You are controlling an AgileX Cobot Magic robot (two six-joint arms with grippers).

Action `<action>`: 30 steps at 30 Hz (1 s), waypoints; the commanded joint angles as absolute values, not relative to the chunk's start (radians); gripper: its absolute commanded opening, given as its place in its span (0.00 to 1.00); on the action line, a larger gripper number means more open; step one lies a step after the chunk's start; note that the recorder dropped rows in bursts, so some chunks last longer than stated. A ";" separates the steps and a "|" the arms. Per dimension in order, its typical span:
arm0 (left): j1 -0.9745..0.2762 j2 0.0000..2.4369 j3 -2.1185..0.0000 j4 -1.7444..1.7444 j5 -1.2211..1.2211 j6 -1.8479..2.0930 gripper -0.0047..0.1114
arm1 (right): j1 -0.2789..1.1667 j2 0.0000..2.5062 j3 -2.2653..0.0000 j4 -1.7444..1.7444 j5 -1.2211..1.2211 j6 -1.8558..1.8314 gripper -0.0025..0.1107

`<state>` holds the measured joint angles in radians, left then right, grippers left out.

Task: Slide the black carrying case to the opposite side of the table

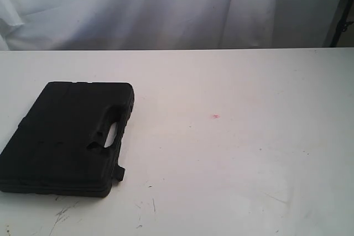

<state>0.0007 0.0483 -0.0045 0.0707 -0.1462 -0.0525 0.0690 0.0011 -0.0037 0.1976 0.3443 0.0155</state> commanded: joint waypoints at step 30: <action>-0.004 0.948 -0.815 -0.009 0.372 -0.044 0.04 | 0.073 0.000 0.000 0.202 0.346 0.014 0.02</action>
<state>-0.0009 0.8841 -0.8068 0.0316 0.3349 -0.1192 0.0690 0.0011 -0.0037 0.1976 0.3443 0.0155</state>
